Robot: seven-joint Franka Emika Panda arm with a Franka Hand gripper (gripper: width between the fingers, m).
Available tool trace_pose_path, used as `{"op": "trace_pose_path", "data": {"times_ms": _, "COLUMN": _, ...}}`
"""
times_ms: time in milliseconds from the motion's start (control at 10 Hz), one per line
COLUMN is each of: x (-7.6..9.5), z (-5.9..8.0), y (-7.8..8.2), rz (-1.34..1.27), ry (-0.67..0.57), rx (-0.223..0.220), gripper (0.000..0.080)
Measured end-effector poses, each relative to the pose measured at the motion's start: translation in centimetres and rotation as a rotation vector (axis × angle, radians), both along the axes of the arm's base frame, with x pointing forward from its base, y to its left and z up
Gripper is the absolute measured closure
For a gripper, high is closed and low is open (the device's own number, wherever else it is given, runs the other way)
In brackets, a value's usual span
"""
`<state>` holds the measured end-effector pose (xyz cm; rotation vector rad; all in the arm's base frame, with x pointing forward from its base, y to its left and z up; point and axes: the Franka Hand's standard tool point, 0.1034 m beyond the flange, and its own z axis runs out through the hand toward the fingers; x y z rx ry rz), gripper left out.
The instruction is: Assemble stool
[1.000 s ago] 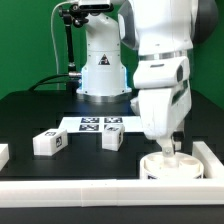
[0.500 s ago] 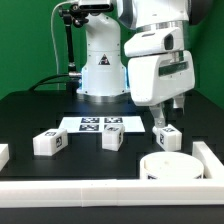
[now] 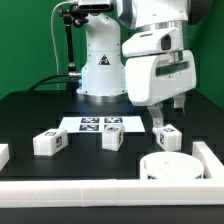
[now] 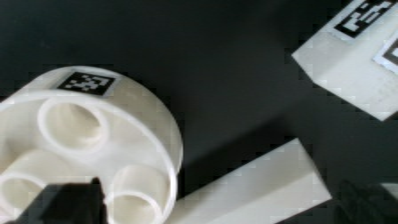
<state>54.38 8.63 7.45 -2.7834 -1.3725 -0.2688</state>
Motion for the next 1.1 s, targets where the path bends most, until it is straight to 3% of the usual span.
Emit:
{"op": "trace_pose_path", "data": {"times_ms": 400, "x": -1.5, "z": -0.5, "y": 0.8, "rz": -0.556, "ry": 0.082, "rx": 0.089, "gripper": 0.0151}}
{"op": "trace_pose_path", "data": {"times_ms": 900, "x": -1.6, "z": -0.6, "y": 1.2, "rz": -0.903, "ry": 0.130, "rx": 0.151, "gripper": 0.0151}}
{"op": "trace_pose_path", "data": {"times_ms": 1100, "x": -1.9, "z": -0.7, "y": 1.5, "rz": -0.948, "ry": 0.146, "rx": 0.150, "gripper": 0.0151}}
